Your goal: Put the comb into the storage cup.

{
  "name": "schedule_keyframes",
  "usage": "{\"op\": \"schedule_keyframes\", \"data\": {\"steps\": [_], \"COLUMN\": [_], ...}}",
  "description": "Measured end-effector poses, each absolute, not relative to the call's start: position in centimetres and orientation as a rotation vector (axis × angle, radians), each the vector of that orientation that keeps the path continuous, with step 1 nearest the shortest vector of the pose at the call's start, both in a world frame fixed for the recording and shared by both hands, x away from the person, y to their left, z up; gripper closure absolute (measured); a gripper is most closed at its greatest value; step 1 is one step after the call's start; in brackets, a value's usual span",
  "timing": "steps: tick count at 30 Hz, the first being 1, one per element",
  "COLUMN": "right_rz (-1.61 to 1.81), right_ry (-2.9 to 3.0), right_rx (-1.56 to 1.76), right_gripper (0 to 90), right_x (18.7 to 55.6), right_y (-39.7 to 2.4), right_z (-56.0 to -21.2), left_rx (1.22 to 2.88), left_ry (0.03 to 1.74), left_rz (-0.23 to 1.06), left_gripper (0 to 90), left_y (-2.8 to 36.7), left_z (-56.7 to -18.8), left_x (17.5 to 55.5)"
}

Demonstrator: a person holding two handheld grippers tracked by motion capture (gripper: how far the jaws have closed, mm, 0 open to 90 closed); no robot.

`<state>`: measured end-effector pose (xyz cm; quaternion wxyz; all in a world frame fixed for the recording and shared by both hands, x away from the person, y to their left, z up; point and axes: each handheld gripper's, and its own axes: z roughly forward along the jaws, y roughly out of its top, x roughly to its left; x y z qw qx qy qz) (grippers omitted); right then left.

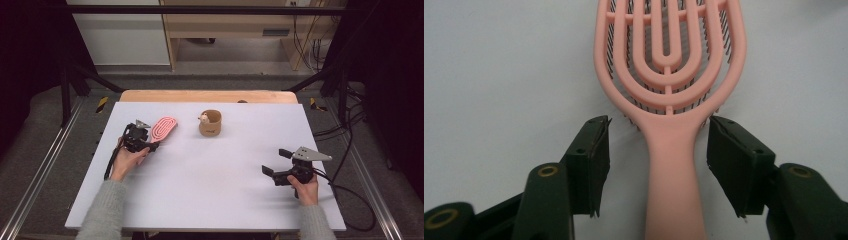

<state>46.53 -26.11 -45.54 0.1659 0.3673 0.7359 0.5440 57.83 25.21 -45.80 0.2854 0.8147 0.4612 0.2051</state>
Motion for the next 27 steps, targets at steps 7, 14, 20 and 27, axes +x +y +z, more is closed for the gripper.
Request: {"op": "schedule_keyframes", "data": {"steps": [7,14,20,27], "right_rz": [1.550,1.549,1.549,1.549], "right_ry": [2.095,2.096,2.096,2.096], "right_rx": [1.046,1.047,1.047,1.046], "right_gripper": [0.3,0.4,0.4,0.3], "right_x": [46.53,46.53,46.53,46.53], "right_y": [-26.11,-26.11,-26.11,-26.10], "right_z": [-45.54,-45.54,-45.54,-45.54], "left_rx": [2.182,2.187,2.188,2.195], "left_ry": [1.242,1.244,1.252,1.266], "left_rz": [0.526,0.514,0.509,0.509], "left_gripper": [51.8,58.1,61.3,64.0], "left_y": [25.25,25.16,25.15,25.14], "left_z": [-45.97,-46.14,-46.20,-46.19], "left_x": [57.93,58.00,58.04,58.02]}}
